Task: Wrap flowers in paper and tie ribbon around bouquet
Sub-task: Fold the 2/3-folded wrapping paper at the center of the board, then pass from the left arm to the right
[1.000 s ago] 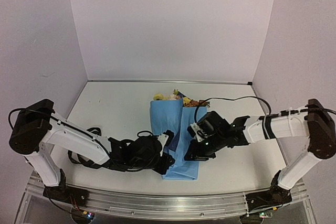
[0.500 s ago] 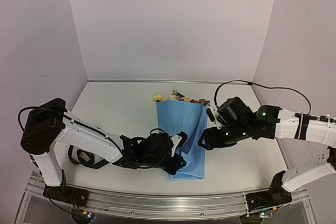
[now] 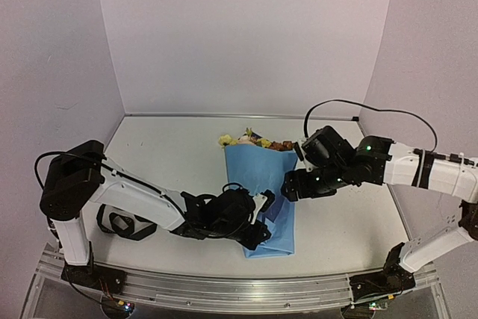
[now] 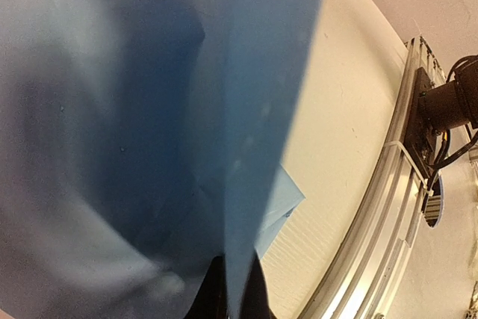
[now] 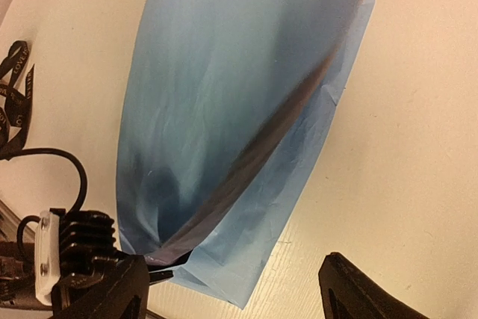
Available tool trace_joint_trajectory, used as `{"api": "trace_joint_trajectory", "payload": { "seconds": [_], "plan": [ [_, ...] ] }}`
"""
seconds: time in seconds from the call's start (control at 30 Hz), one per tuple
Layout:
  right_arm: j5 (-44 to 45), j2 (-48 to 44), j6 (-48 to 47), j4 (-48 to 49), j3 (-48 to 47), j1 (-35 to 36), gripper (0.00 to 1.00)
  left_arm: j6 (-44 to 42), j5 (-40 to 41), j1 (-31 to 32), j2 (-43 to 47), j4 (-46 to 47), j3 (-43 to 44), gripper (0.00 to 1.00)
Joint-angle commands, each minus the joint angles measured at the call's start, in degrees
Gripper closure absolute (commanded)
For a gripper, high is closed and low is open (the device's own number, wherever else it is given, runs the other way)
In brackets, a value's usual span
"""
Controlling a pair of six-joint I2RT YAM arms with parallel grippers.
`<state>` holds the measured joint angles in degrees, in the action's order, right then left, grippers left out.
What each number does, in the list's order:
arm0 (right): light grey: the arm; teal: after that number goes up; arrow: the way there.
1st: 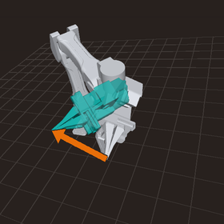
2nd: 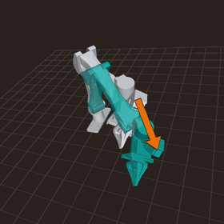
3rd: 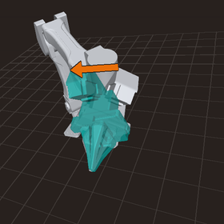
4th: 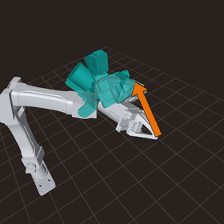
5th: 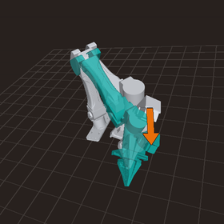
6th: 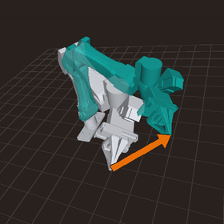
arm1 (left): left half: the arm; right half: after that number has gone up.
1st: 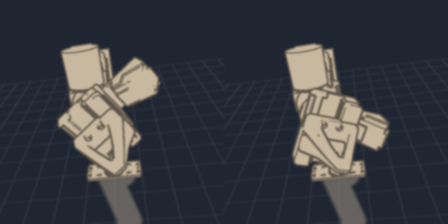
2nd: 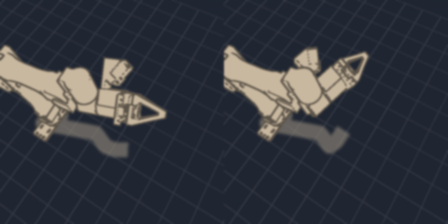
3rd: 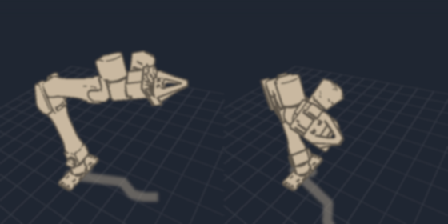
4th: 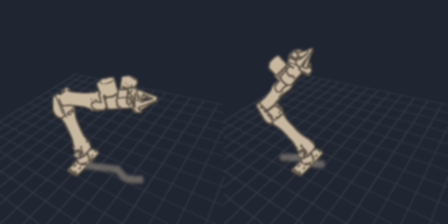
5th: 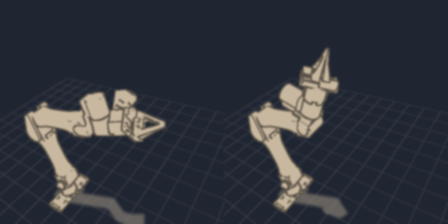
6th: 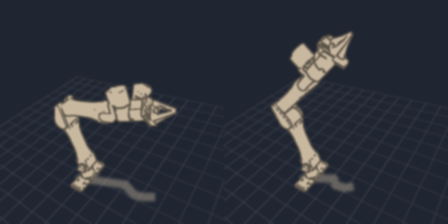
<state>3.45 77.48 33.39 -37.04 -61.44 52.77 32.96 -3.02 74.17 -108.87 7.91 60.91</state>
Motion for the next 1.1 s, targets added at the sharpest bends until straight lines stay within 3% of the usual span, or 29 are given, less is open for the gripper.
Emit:
{"api": "trace_joint_trajectory", "payload": {
  "seconds": [0.0, 0.2, 0.3, 0.4, 0.5, 0.53, 0.8, 0.93, 1.07],
  "plan": [
    [1.0, 3.3, 3.0, -1.1, -4.7, -1.6, 0.2, -1.3, -0.8, -0.1, -0.9, -1.7, 3.3, 0.97],
    [-1.2, 5.8, 5.7, -1.4, -5.6, -3.1, 0.28, -1.3, -0.6, -0.1, -1.3, -2.7, 4.1, 0.97],
    [-2.0, 6.2, 6.6, -1.3, -5.3, -3.5, 0.37, -1.2, -0.6, -0.1, -1.2, -2.6, 4.0, 0.97],
    [-2.6, 6.8, 7.3, -1.4, -4.7, -4.0, 0.55, -1.3, -0.8, -0.1, -1.2, -2.6, 4.0, 0.94],
    [-3.0, 7.3, 7.3, -1.4, -4.2, -5.2, 0.92, -1.3, -0.9, -0.1, -0.5, -2.6, 3.5, 0.87],
    [-3.8, 7.7, 7.0, -1.3, -4.0, -5.7, 0.98, -1.3, -0.8, -0.1, -0.1, -2.5, 3.2, 0.84],
    [-14.3, 12.4, 1.0, 4.1, -1.5, -10.7, 1.0, -1.1, 0.7, -0.1, 7.9, -1.9, -1.4, 0.52],
    [-16.0, 15.6, 0.5, 5.3, -1.6, -13.2, 1.0, -0.5, 0.9, -0.9, 11.8, -1.4, -4.4, 0.51],
    [-17.6, 16.4, 2.7, 7.1, -0.9, -14.9, 1.0, -0.3, -0.7, -2.5, 12.2, -1.1, -5.5, 0.55]
  ]
}}
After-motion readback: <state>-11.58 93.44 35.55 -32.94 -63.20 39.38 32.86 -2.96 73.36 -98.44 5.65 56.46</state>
